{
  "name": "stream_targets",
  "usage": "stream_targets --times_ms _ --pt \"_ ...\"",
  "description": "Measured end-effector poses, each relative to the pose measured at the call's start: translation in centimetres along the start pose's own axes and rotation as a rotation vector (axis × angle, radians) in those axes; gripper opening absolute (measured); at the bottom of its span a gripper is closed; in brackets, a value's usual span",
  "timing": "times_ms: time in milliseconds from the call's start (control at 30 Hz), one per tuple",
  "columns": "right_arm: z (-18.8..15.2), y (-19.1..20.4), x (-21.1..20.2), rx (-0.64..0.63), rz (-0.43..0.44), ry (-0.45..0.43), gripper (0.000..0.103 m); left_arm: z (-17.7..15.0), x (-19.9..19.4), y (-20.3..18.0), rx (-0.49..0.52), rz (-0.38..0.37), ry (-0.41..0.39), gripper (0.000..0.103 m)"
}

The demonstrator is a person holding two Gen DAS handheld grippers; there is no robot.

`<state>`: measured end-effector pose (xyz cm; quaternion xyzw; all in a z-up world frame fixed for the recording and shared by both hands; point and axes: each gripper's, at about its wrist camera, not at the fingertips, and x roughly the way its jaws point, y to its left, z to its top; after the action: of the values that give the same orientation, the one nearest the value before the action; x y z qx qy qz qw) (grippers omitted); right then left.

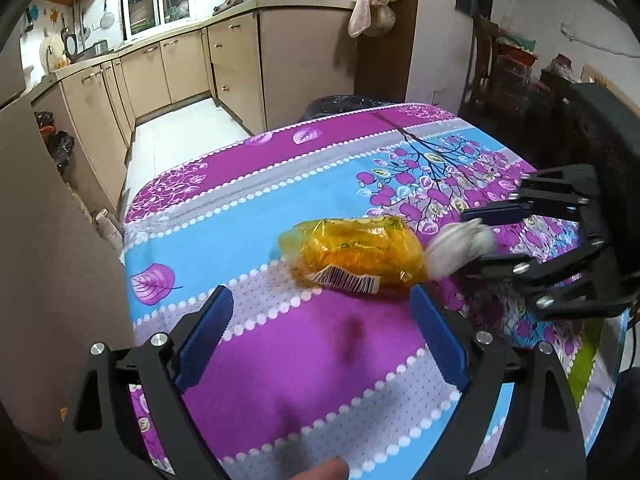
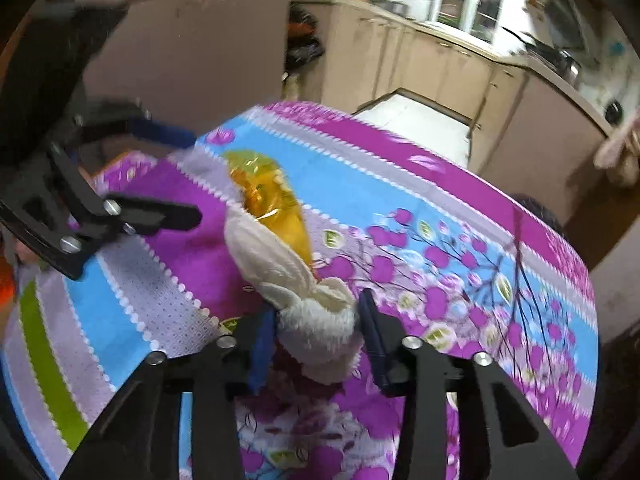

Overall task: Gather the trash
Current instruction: 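Grasp the yellow snack bag with the left tool while the right tool grasps the white towel rabbit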

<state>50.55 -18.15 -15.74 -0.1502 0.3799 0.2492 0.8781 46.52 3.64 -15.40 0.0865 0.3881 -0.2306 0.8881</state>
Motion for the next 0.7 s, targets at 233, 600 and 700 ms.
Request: stream_targets --times_ms 233,600,700 --pt "-4.9 -2.9 -5.8 0.281 0.035 -0.114 0.038 2.3 2.0 1.4 -0.255 -0.037 0.063 0.092" --pt "-8.5 -4.0 -7.6 0.346 0.045 -0.129 0.038 3.7 5.1 0.6 -0.471 0.082 0.144 0.094" --pt "-8.4 -4.1 -7.1 0.361 0.051 -0.136 0.038 4.1 5.5 -0.8 -0.441 0.133 0.132 0.097"
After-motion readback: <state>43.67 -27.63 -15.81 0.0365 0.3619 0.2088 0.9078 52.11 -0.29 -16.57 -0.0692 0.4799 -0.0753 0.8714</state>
